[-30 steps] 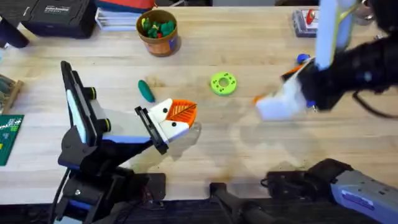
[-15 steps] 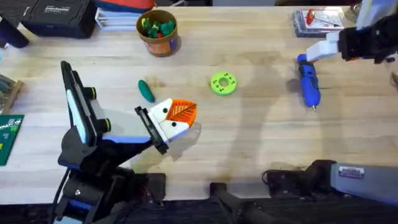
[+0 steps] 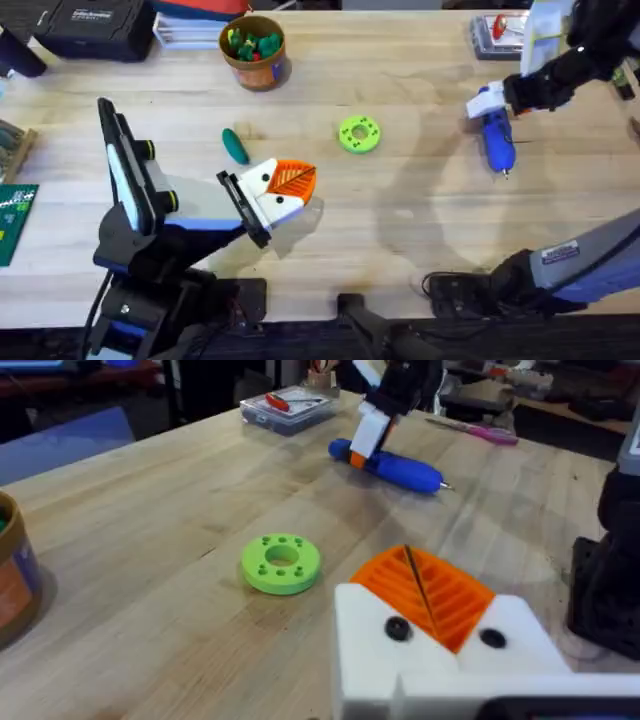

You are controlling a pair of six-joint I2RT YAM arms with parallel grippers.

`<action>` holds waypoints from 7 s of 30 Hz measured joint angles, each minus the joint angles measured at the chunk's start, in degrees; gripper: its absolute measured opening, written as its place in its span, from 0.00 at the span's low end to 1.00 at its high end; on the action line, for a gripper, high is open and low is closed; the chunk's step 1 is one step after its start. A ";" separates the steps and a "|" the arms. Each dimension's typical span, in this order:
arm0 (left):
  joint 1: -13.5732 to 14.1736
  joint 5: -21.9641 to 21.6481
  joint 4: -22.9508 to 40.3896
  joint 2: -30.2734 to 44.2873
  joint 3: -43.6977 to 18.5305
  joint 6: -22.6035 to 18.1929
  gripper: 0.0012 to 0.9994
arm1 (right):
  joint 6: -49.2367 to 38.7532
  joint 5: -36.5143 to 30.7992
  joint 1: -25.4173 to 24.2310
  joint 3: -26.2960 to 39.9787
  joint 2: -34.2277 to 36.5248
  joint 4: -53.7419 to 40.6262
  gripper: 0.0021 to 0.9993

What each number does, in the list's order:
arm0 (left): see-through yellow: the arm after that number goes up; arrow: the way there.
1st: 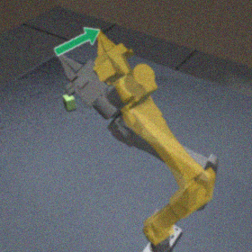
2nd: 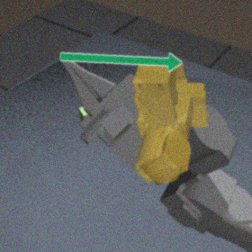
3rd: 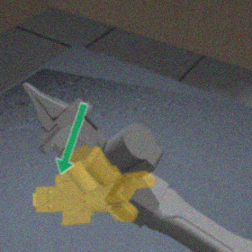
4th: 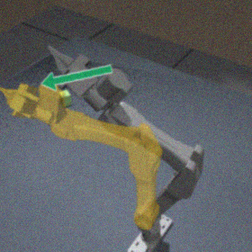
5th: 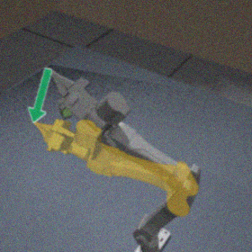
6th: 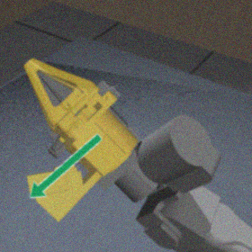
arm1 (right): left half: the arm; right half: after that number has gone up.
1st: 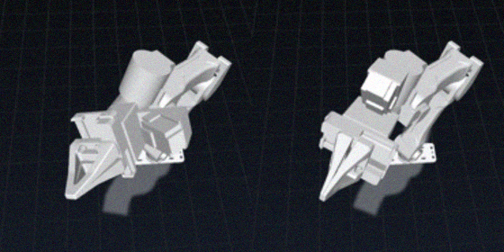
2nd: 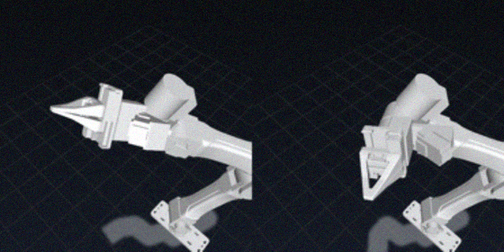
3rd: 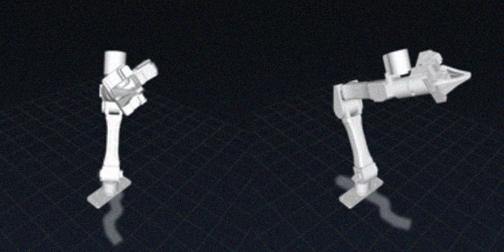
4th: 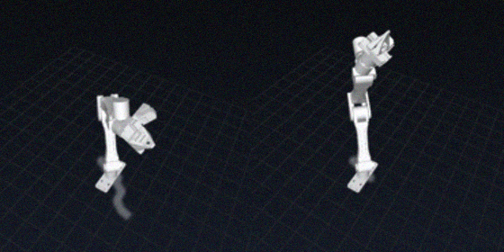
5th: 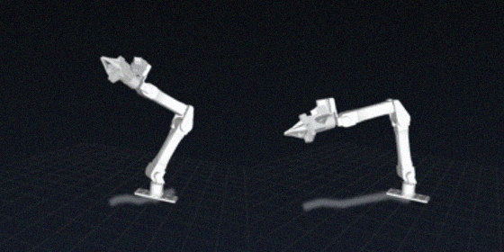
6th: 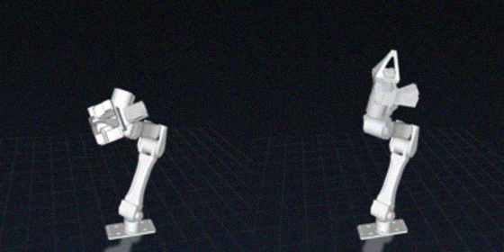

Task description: Pick up the gripper from the table and insert it into the empty holder that is missing its gripper. Then pick up a screw, insert it into the mounting hole, and use the screwdriver to tighten it. Finally, clean up the table by picking up the vegetable and placing it into the bucket.

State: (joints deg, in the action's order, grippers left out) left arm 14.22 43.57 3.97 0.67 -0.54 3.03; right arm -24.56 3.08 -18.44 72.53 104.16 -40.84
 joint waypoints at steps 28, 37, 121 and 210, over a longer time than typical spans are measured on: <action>0.00 0.00 0.00 0.00 0.00 0.00 0.01 | 1.80 0.84 0.00 -0.17 -4.14 -1.09 0.03; 0.00 0.00 0.00 0.00 0.00 0.00 0.01 | 6.26 0.85 1.78 -0.17 -22.50 -3.13 0.03; 0.00 -0.04 0.00 0.00 0.00 0.00 0.01 | 9.99 -8.35 14.83 -16.02 -11.13 0.46 0.76; 0.00 -0.04 0.00 0.00 0.00 0.00 0.01 | 31.54 -6.35 56.72 -29.24 -50.35 55.05 0.15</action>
State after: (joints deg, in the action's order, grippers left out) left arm 14.22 43.53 3.97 0.67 -0.54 3.03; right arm 6.98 -3.27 38.28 43.29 53.81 14.22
